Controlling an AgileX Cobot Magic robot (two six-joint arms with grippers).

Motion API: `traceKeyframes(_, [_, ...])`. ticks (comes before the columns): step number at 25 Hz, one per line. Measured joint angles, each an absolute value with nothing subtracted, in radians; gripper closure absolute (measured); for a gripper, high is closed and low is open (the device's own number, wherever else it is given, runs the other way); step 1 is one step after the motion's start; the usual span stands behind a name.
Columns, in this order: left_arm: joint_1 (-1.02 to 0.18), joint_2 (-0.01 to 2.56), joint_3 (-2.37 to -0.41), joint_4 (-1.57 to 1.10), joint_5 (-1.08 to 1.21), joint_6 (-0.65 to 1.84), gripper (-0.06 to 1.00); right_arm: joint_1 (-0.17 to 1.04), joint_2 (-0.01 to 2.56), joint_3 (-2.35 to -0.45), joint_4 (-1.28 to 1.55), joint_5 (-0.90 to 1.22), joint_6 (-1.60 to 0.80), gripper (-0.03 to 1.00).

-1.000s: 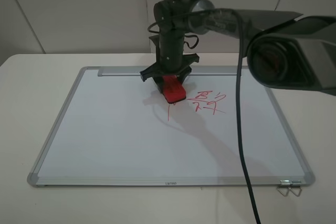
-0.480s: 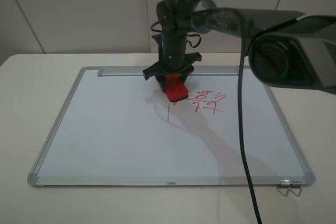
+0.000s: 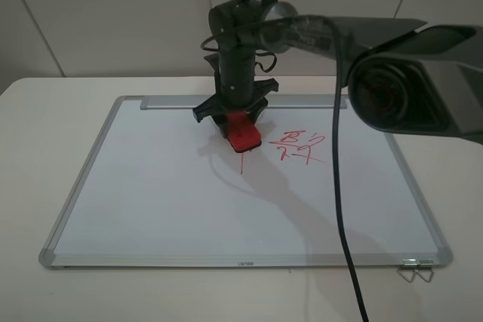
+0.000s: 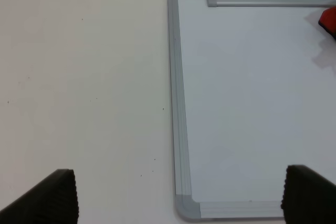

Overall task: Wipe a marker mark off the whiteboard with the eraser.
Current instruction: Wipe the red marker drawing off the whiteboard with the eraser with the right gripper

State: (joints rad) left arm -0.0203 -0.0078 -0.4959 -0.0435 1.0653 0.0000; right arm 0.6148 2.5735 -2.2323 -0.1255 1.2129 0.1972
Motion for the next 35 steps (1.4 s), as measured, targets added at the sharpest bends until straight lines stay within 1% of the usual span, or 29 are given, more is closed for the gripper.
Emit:
traceKeyframes(4, [-0.020,-0.008,-0.496,-0.043,1.065,0.000,0.17,0.618,2.562,-2.207,-0.119,1.206,0.204,0.46])
traceKeyframes(8, [-0.020,-0.008,-0.496,-0.043,1.065,0.000,0.17,0.618,2.512,-2.109,-0.109,1.190,0.207,0.46])
traceKeyframes(12, [-0.020,-0.008,-0.496,-0.043,1.065,0.000,0.17,0.618,2.424,-1.934,-0.105,1.159,0.212,0.46])
traceKeyframes(18, [-0.020,-0.008,-0.496,-0.043,1.065,0.000,0.17,0.640,2.268,-1.607,-0.102,1.001,0.216,0.46])
traceKeyframes(22, [-0.020,-0.008,-0.496,-0.043,1.065,0.000,0.17,0.668,2.202,-1.468,-0.098,0.921,0.217,0.46])
traceKeyframes(25, [-0.020,-0.008,-0.496,-0.043,1.065,0.000,0.17,0.679,2.187,-1.438,-0.103,0.893,0.218,0.46])
traceKeyframes(31, [-0.020,-0.008,-0.496,-0.043,1.065,0.000,0.17,0.680,2.186,-1.440,-0.105,0.869,0.218,0.46])
traceKeyframes(35, [-0.020,-0.008,-0.496,-0.043,1.065,0.000,0.17,0.672,2.222,-1.503,-0.089,0.819,0.272,0.46])
